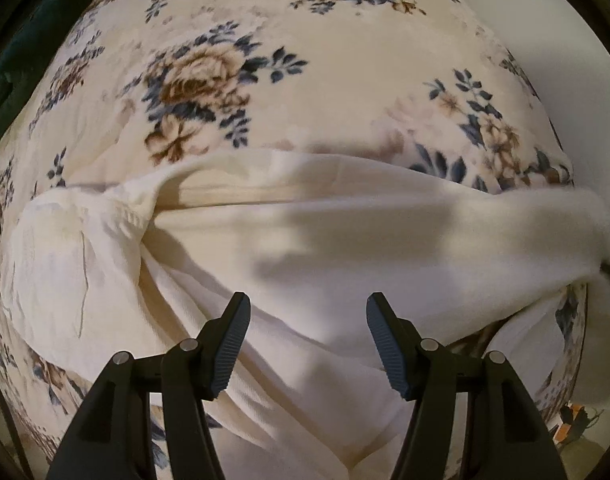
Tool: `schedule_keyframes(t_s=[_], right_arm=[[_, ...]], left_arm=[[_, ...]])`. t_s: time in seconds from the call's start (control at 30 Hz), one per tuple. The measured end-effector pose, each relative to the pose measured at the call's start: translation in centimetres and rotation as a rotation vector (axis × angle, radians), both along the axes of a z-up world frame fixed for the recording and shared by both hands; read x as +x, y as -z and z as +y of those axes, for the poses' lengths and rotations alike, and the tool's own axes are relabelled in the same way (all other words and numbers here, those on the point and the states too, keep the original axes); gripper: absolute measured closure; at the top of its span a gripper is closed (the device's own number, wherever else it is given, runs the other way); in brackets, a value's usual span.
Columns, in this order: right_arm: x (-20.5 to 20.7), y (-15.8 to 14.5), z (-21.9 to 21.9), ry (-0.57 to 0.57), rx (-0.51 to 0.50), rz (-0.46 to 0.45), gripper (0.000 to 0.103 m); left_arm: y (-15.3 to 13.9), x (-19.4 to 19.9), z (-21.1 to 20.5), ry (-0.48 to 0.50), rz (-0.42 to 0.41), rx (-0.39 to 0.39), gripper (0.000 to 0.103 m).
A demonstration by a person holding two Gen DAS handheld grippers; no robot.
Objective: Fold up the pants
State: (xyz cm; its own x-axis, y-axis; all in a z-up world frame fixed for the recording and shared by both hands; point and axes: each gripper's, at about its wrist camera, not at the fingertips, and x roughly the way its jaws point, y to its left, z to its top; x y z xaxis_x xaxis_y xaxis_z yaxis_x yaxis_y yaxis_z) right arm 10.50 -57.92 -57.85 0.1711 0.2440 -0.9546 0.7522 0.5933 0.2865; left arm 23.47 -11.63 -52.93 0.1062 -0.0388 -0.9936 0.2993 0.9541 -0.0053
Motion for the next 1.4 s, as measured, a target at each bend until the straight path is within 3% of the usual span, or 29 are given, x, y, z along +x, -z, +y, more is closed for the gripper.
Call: schedule_keyframes(t_s=[0.13, 0.17, 0.27, 0.4, 0.57, 0.6, 0.63, 0.67, 0.7, 0.77, 0.87, 0.9, 0.97, 1.03, 1.07, 1.1, 1.13, 1.17, 1.2, 1.27, 1.33, 1.4], right_arm=[[-0.7, 1.6, 0.5, -0.023, 0.027, 0.027, 0.09], [-0.1, 1.2, 0.8, -0.051, 0.014, 0.024, 0.082], [1.2, -0.9, 1.0, -0.069, -0.034, -0.035, 0.021], [4.1, -2.5, 0.6, -0.085, -0.077, -0.08, 0.019], [7.0, 0.5, -0.1, -0.129, -0.046, -0.001, 0.019], [7.2, 2.0, -0.1, -0.139, -0.014, 0.035, 0.022], [7.3, 3.3, -0.1, -0.143, 0.013, 0.071, 0.032], [7.1, 4.6, 0.1, -0.138, 0.072, 0.091, 0.079], [6.6, 5.5, 0.3, -0.126, 0.12, 0.13, 0.098], [6.2, 4.6, 0.8, -0.117, 0.169, 0.093, 0.099], [5.0, -1.5, -0.9, -0.035, 0.034, -0.038, 0.099], [4.6, -2.0, -1.8, -0.009, 0.004, -0.041, 0.099], [4.8, -0.8, -2.2, -0.026, -0.012, 0.042, 0.098], [5.8, -0.1, -0.2, -0.161, -0.043, 0.133, 0.094], [5.9, -0.3, 0.7, -0.207, -0.067, 0.15, 0.085], [6.0, -1.4, 2.0, -0.254, -0.108, 0.138, 0.063], [5.8, -2.9, 3.5, -0.29, -0.147, 0.098, 0.046], [5.7, -4.2, 4.6, -0.313, -0.173, 0.063, 0.019], [5.1, -5.7, 6.2, -0.354, -0.204, 0.003, 0.015], [4.2, -6.2, 8.6, -0.415, -0.206, -0.022, 0.015], [3.5, -3.9, 11.2, -0.489, -0.129, 0.004, 0.015], [3.5, 0.3, 13.4, -0.58, -0.064, 0.067, 0.015]], left_arm=[[-0.1, -0.2, 0.0, 0.009, -0.002, 0.009, 0.044], [-0.2, -0.2, 0.0, 0.01, -0.006, 0.009, 0.044], [-0.2, -0.1, 0.0, 0.014, -0.01, 0.01, 0.044], [-0.1, -0.1, 0.0, 0.013, -0.001, 0.007, 0.044], [0.4, -0.5, -0.4, 0.01, 0.017, -0.002, 0.044], [0.5, -0.6, -0.6, 0.014, 0.019, 0.0, 0.044], [0.6, -0.7, -0.7, 0.02, 0.022, 0.003, 0.044], [0.7, -0.8, -0.9, 0.024, 0.025, 0.002, 0.044], [0.7, -1.0, -0.9, 0.028, 0.025, -0.001, 0.044], [0.5, -1.1, -0.9, 0.038, 0.016, 0.002, 0.044], [0.3, -1.2, -0.7, 0.036, 0.002, 0.013, 0.044], [0.4, -1.1, -0.5, 0.022, 0.006, 0.01, 0.044], [0.6, -1.1, -0.3, 0.004, 0.019, 0.011, 0.044], [0.4, -1.1, -0.3, -0.003, 0.019, 0.016, 0.044], [0.3, -1.2, -0.1, -0.01, 0.012, 0.021, 0.044], [0.0, -1.4, 0.1, -0.02, 0.0, 0.017, 0.044], [-0.2, -1.6, 0.4, -0.028, -0.01, 0.016, 0.042], [-0.4, -1.7, 0.7, -0.037, -0.021, 0.017, 0.03], [-0.5, -2.1, 1.2, -0.05, -0.034, 0.019, 0.016], [-0.4, -2.6, 2.1, -0.069, -0.039, 0.032, 0.007], [0.0, -3.5, 3.3, -0.087, -0.039, 0.065, 0.003], [0.7, -4.4, 4.5, -0.103, -0.032, 0.096, 0.003]])
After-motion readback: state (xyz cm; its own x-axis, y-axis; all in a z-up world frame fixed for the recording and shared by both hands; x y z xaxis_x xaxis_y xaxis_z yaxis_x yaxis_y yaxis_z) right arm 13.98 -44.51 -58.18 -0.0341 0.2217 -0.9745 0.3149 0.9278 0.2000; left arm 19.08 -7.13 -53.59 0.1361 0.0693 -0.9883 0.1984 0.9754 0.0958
